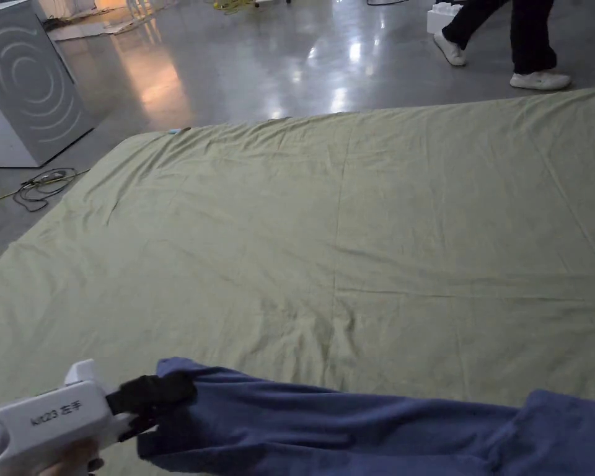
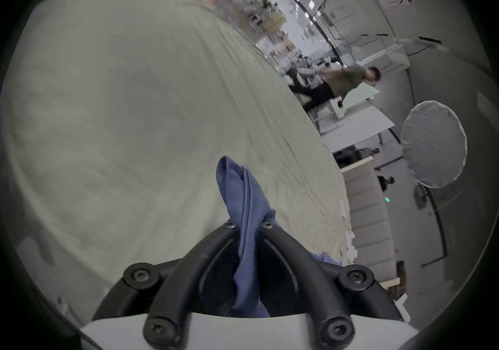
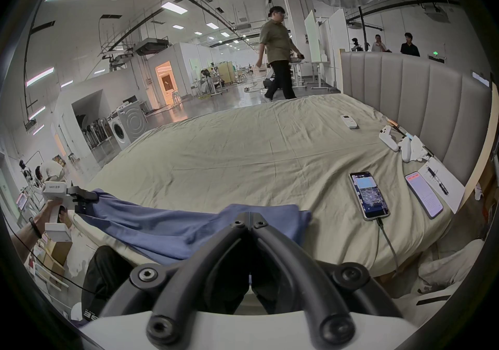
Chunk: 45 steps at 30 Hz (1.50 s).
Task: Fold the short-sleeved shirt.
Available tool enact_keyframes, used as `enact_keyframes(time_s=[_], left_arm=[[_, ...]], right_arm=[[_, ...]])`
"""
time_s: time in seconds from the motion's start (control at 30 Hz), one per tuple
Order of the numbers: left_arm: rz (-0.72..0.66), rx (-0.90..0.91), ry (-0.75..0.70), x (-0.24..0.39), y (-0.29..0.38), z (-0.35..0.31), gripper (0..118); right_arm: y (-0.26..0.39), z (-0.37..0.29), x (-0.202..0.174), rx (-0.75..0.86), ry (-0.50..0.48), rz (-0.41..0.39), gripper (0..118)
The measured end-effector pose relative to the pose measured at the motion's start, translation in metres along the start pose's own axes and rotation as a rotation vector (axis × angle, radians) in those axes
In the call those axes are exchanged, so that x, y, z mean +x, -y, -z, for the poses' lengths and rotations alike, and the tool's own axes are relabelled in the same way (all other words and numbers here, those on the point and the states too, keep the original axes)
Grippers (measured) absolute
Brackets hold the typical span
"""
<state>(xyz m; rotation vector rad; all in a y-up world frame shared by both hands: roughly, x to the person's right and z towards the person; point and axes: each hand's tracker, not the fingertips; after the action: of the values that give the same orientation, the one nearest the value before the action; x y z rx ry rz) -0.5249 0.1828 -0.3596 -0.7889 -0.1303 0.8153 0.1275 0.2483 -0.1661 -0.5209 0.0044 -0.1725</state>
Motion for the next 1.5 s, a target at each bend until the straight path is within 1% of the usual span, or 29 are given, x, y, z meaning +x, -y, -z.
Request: enact_keyframes(time_s=[0.07,0.1,0.13,0.17,0.27,0.33,0.37,0.43,0.5,0.57,0.63,0.67,0.7,0.73,0.77,0.8,0.83,0.87,0.9,0.97,1.0,1.03,1.07,1.1,1.2,1.3,1.37,1.43,1.5], left_arm=[[0.004,0.018,-0.041,0.004,-0.008,-0.012,8],[0.018,0.012,-0.081,0.022,0.000,-0.014,8],[0.069,0.005,-0.074,0.037,0.007,-0.014,8],[0.114,0.003,-0.026,0.053,0.018,-0.011,8],[0.104,-0.075,0.132,0.106,0.066,0.019,8],[0.146,-0.112,0.154,0.138,0.101,0.046,8],[0.177,-0.144,0.167,0.137,0.110,0.071,8],[0.218,-0.213,0.178,0.158,0.140,0.102,8],[0.275,-0.274,0.139,0.172,0.168,0.134,8],[0.274,-0.343,0.093,0.176,0.189,0.160,8],[0.288,-0.371,0.026,0.177,0.204,0.177,8],[0.285,-0.350,-0.005,0.176,0.207,0.183,11],[0.279,-0.341,0.020,0.173,0.208,0.185,19],[0.252,-0.335,0.058,0.171,0.205,0.183,35],[0.204,-0.347,0.086,0.173,0.200,0.177,57],[0.183,-0.341,0.093,0.175,0.193,0.167,73],[0.187,-0.322,0.111,0.176,0.187,0.156,83],[0.215,-0.274,0.135,0.177,0.179,0.142,86],[0.250,-0.216,0.132,0.179,0.170,0.127,86],[0.275,-0.147,0.086,0.175,0.160,0.108,82],[0.267,-0.135,0.067,0.172,0.159,0.105,72],[0.269,-0.152,0.074,0.172,0.161,0.104,50],[0.276,-0.160,0.079,0.168,0.167,0.109,8],[0.261,-0.190,0.084,0.165,0.175,0.117,3],[0.211,-0.349,0.163,0.160,0.204,0.148,3],[0.223,-0.445,0.089,0.158,0.235,0.185,3],[0.228,-0.440,0.083,0.157,0.250,0.201,1],[0.194,-0.419,0.081,0.157,0.242,0.198,1],[0.226,-0.427,0.087,0.162,0.239,0.189,1]], right_arm=[[0.002,0.001,-0.001,0.003,-0.018,0.014,0],[0.004,0.003,-0.001,0.000,-0.031,0.023,0],[0.006,0.006,-0.001,-0.007,-0.038,0.031,0],[0.008,0.008,-0.001,-0.012,-0.040,0.038,0],[0.010,0.008,-0.004,-0.021,-0.062,0.055,0],[0.008,0.002,-0.007,-0.009,-0.074,0.044,0],[0.007,-0.003,-0.008,0.000,-0.071,0.024,0],[0.006,-0.013,-0.009,0.016,-0.050,0.004,0],[0.015,-0.018,0.004,0.017,-0.045,0.027,0],[0.023,-0.025,0.009,0.002,-0.036,0.050,0],[0.033,-0.029,0.015,-0.021,-0.018,0.044,0],[0.038,-0.031,0.018,-0.039,-0.002,0.035,0],[0.042,-0.032,0.021,-0.058,0.014,0.030,0],[0.048,-0.031,0.024,-0.068,0.017,0.033,0],[0.053,-0.030,0.027,-0.080,0.018,0.043,0],[0.057,-0.029,0.030,-0.094,0.016,0.059,0],[0.060,-0.028,0.032,-0.102,0.015,0.073,0],[0.062,-0.025,0.033,-0.107,0.011,0.089,0],[0.064,-0.023,0.034,-0.110,0.003,0.108,0],[0.064,-0.020,0.035,-0.108,-0.014,0.140,0],[0.062,-0.019,0.031,-0.106,-0.023,0.146,0],[0.062,-0.019,0.030,-0.102,-0.028,0.148,0],[0.062,-0.018,0.029,-0.101,-0.031,0.147,0],[0.062,-0.017,0.028,-0.101,-0.034,0.144,0],[0.062,-0.020,0.025,-0.099,-0.027,0.120,0],[0.062,-0.025,0.025,-0.100,-0.019,0.121,0],[0.062,-0.026,0.026,-0.104,-0.018,0.123,0],[0.063,-0.027,0.024,-0.110,-0.009,0.107,0],[0.064,-0.024,0.023,-0.119,-0.014,0.102,0]])
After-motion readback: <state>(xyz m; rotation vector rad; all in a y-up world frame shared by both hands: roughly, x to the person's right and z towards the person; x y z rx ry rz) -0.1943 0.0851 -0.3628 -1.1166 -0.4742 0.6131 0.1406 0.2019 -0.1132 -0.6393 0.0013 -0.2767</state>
